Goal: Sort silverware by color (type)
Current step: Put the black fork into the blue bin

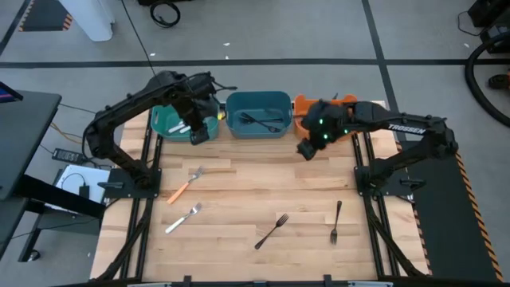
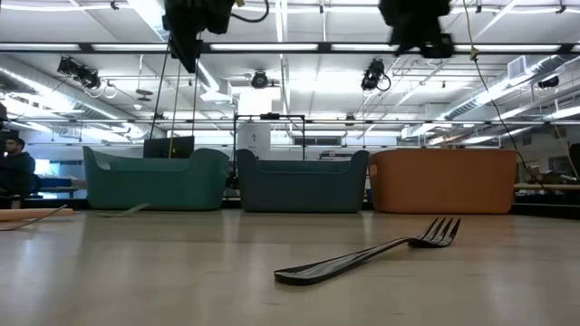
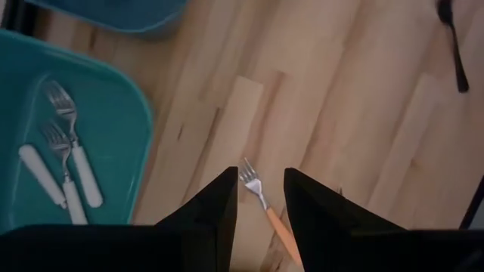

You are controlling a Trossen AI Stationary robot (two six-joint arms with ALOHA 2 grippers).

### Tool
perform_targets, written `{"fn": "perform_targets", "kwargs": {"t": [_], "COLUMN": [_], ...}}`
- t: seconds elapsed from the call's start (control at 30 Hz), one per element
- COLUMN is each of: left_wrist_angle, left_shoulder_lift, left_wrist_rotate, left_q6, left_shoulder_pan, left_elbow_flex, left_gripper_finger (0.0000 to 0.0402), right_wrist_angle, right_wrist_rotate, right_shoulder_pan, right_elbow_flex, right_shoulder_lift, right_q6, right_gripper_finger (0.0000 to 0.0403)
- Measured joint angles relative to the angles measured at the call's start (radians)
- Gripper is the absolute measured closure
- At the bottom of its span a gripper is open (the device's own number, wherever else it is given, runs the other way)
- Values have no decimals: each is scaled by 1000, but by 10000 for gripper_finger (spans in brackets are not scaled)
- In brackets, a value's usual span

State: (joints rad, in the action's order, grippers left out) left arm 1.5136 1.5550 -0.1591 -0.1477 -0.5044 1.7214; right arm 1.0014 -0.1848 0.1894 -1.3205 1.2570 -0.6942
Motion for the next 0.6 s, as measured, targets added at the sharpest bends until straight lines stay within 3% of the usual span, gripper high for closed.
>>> {"fn": "perform_targets", "kwargs": {"t": [0.27, 0.6], "left_wrist_angle": [-5, -9], "left_shoulder_lift": [0, 0], "left_wrist_rotate": [6, 8], "left_q6": [-54, -73], "left_shoulder_pan": [74, 95], "left_elbow_flex": [0, 0], "left_gripper_finger": [283, 283], "right_wrist_angle": [299, 349], "right_wrist_rotate": [160, 400], "right_shoulder_pan": [-213, -464], "right_elbow_flex": [0, 31], "right_shoulder_lift": [1, 2], "right_q6": [-456, -1076], "right_gripper_finger": [307, 307]}}
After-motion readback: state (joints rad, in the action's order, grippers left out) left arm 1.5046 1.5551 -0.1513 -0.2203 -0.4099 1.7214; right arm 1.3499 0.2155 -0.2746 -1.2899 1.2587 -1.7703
